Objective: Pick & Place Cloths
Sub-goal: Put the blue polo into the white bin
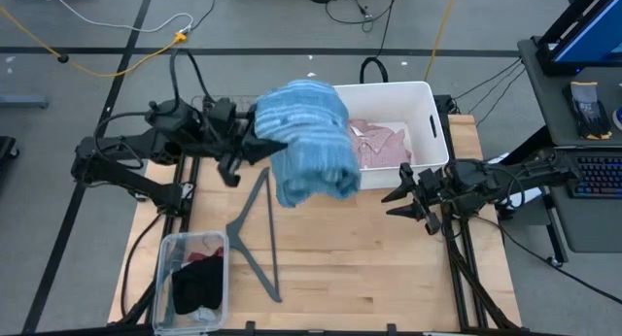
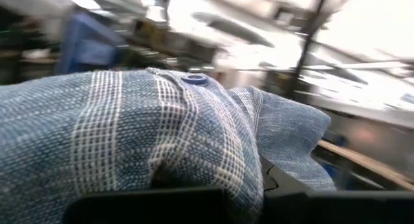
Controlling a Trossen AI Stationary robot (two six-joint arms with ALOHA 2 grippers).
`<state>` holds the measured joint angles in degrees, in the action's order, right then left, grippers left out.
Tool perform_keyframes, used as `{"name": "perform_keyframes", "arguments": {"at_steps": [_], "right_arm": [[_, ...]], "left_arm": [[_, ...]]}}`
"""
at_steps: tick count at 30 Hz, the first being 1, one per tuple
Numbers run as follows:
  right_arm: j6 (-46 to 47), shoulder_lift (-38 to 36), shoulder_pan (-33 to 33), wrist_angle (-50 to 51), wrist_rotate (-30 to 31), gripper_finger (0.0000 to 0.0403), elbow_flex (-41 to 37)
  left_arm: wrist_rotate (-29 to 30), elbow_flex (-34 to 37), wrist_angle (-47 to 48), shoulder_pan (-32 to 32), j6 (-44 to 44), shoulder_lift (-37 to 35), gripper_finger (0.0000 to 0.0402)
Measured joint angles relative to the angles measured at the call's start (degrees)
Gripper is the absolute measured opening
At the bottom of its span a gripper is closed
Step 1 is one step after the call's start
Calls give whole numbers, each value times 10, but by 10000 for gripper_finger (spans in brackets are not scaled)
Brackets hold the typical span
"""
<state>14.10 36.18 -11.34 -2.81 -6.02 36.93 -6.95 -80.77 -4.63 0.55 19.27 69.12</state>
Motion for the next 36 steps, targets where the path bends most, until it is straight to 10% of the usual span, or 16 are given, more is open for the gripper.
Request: {"name": "perform_keyframes", "arguments": {"at_steps": [8,17,25,36], "right_arm": [[0,23,0,0,2,139,0],[-3,50,0,0,33,139,0],[-3,59,0,-16,122,139,0],[-47,59,0,-102,124,139,0]], "left_arm": [[-203,0,-119,23,-75,30,2],[-250,0,-179,57,-115,57,3],[-230,0,-194,67,-102,68,3],[-6,0,-177,60,-16,66,3]]}}
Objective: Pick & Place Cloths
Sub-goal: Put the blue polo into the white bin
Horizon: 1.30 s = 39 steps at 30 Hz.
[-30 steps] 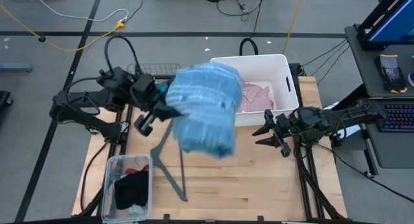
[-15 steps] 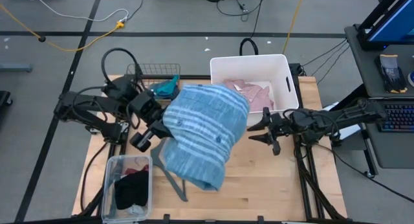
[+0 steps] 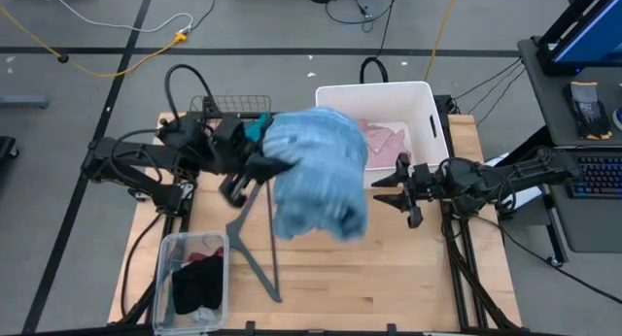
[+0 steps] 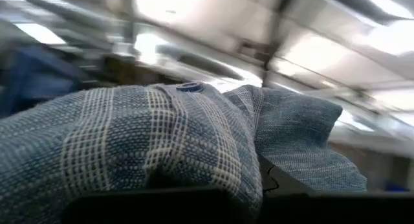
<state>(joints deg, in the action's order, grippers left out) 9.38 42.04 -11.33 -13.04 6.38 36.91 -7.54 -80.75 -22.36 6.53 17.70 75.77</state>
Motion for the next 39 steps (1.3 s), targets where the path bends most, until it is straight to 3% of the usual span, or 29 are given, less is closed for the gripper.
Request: {"name": "perform_keyframes", "arguments": {"at_steps": [7,16,27,33,39], "right_arm": [[-1,0,0,-45,-3,139,0],[-20,0,0,-81,-4,139,0],[-46,0,0,-82,-5,139,0],[-57,-28,0,8,-7,139,0],[-56,-85,-5,127,-5,139,0]], "left_arm": [[165,0,2,-24,84,0,3],[251,0,42,-73,179,0,2],[257,-7,77,-89,194,19,2],[223,-96,154,-93,166,100,2],[222,-227,307,-116,116,179,2]]}}
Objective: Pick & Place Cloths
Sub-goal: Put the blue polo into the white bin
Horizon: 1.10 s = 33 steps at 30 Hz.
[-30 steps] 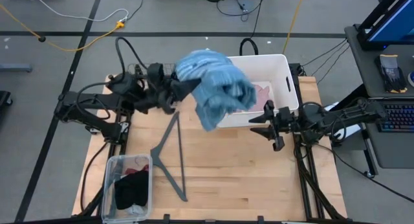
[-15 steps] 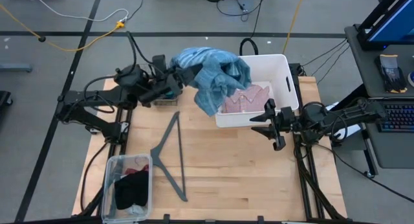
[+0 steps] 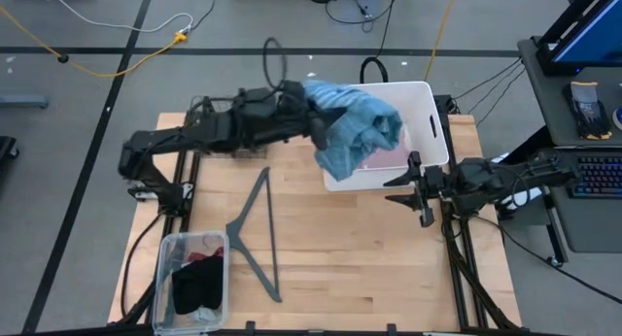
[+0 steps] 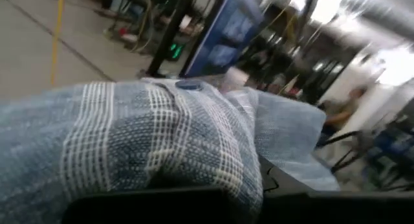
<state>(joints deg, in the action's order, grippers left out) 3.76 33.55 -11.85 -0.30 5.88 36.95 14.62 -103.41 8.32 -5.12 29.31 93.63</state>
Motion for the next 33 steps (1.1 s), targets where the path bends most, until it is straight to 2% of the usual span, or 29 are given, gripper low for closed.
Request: {"name": "perform_keyframes", "arguments": {"at_steps": [5,13,22,28,33], "right_arm": [[0,-46,-1,87,-1,139,0],[41,-110,-1,177,-1,139,0],[45,-151,-3,251,-2,139,0],[15,-152,-15,281,-64,139,0],[15,-151,-22,294,-59,139,0]], "left_arm": [[-32,-90,61,-25,-23,65,2],[-104,-177,74,-66,-33,155,1],[-141,-198,50,-107,-53,223,1],[-165,-198,44,-133,-50,252,1],[-176,-199,34,-142,-50,275,1]]}}
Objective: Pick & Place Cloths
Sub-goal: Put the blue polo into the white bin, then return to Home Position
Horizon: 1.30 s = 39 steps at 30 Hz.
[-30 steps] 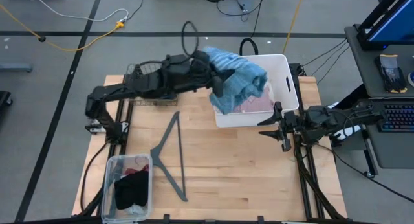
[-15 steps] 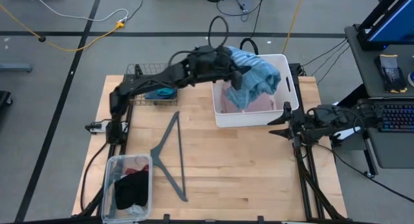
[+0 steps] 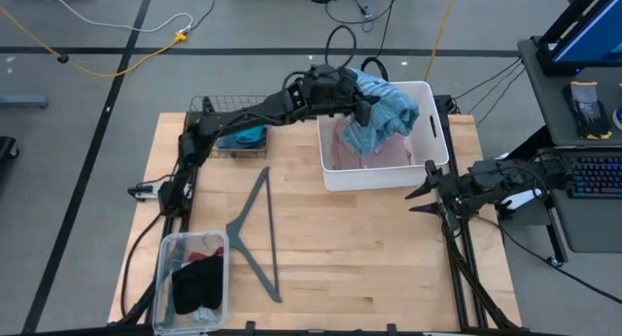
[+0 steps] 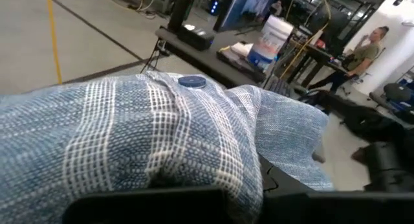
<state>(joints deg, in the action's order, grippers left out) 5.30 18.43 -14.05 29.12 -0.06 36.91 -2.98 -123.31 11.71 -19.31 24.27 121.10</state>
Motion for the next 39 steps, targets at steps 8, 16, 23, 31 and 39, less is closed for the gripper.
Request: {"name": "perform_keyframes", "arguments": {"at_steps": [8,16,23,31,39], "right_arm": [[0,0,1,-1,0,139,0],[0,0,1,-1,0,139,0],[0,0,1,-1,0,139,0],[0,0,1,15,-2,139,0],[15,0,1,30,-3,139,0]], "left_arm": [[-6,0,4,5,15,48,1],[-27,0,7,10,20,83,11],[-60,0,21,19,12,83,45],[-143,0,18,39,35,82,158],[-238,0,25,56,78,40,214]]}}
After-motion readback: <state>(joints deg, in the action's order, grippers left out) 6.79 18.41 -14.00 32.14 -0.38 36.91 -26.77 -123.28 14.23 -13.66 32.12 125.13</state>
